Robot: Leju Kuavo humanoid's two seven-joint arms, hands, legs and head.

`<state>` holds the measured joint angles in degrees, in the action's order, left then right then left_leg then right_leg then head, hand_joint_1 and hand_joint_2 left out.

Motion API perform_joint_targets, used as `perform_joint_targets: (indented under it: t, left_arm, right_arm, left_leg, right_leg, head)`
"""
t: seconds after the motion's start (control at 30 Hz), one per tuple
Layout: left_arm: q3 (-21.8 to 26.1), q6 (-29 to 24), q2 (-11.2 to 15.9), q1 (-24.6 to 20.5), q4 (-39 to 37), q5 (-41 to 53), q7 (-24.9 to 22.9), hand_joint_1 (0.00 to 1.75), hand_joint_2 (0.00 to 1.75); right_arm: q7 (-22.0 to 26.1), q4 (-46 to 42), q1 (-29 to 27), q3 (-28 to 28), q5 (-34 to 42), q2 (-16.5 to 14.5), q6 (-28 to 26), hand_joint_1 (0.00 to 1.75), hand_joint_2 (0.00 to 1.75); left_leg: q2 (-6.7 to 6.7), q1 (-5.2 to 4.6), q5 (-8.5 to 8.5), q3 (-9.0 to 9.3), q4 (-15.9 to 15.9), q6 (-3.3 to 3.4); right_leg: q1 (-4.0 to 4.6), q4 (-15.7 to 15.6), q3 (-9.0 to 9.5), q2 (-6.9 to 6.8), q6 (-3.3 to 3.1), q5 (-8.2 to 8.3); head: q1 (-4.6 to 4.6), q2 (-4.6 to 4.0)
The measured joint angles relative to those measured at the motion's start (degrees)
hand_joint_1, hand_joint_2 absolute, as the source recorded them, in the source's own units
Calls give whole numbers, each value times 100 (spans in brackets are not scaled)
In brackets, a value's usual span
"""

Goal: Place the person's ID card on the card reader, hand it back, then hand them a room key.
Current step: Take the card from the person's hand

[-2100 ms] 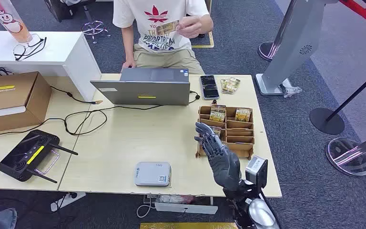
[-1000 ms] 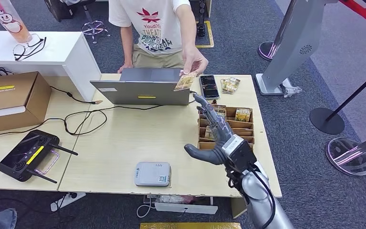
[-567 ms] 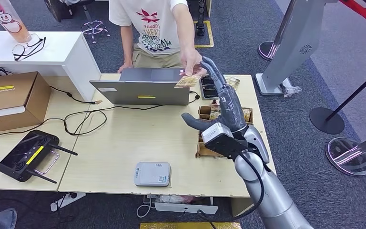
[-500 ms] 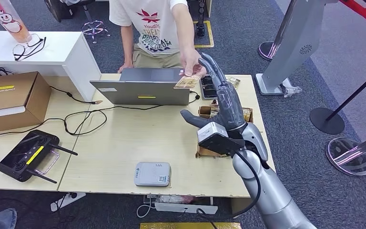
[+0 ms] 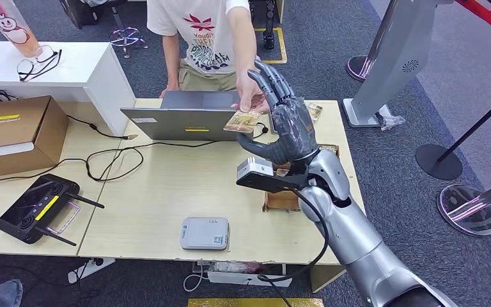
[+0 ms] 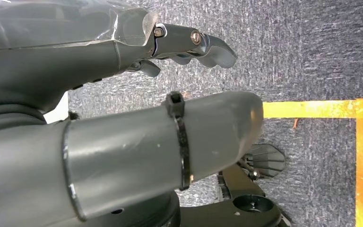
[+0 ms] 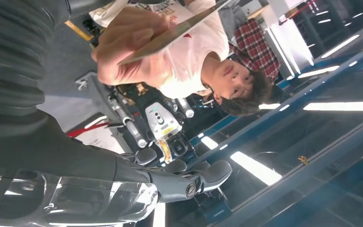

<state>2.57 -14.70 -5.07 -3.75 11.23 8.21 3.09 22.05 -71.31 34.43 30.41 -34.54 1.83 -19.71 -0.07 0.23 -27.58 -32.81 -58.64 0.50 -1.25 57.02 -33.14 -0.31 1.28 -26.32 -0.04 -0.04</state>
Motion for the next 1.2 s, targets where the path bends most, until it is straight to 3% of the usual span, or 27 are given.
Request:
perform_joint_targets:
  t: [0.27,0.37,0.4,0.5,0.53,0.87,1.2]
  left_arm:
    - [-25,-15,-2,-23,0,1,-6,0,0]
    - [-26,-17,-2,-23,0,1,-5,0,0]
    - [-26,-19,-1,-23,0,1,-5,0,0]
    - [-27,-23,-1,-23,0,-3,-5,0,0]
    - [-27,-25,-1,-23,0,-7,-5,0,0]
    - [-26,-58,-2,-22,0,-43,-1,0,0]
    - [-26,-66,-4,-21,0,-33,39,0,0]
  right_arm:
    - [21,304,61,88,33,21,-64,0,175]
    - [36,369,62,103,88,22,-81,15,175]
    - [43,386,62,108,101,22,-85,33,175]
    - [61,429,63,125,109,22,-88,108,175]
    - [63,440,64,133,111,22,-88,120,175]
    - [87,506,102,208,120,21,-81,156,175]
    - [119,559,139,261,208,17,-85,159,175]
  left_leg:
    - [0,0,0,0,0,0]
    - [0,0,0,0,0,0]
    - [0,0,0,0,0,0]
    - [0,0,0,0,0,0]
    - [0,0,0,0,0,0]
    - [0,0,0,-1,0,0]
    - [-1,0,0,-1,0,0]
  right_leg:
    - [0,0,0,0,0,0]
    - [0,0,0,0,0,0]
    - [0,0,0,0,0,0]
    - [0,0,0,0,0,0]
    - [0,0,0,0,0,0]
    - [0,0,0,0,0,0]
    - [0,0,0,-1,0,0]
  head:
    - [0,0]
    - [0,0]
    - [0,0]
    - [0,0]
    - [0,0]
    - [0,0]
    - [1,0]
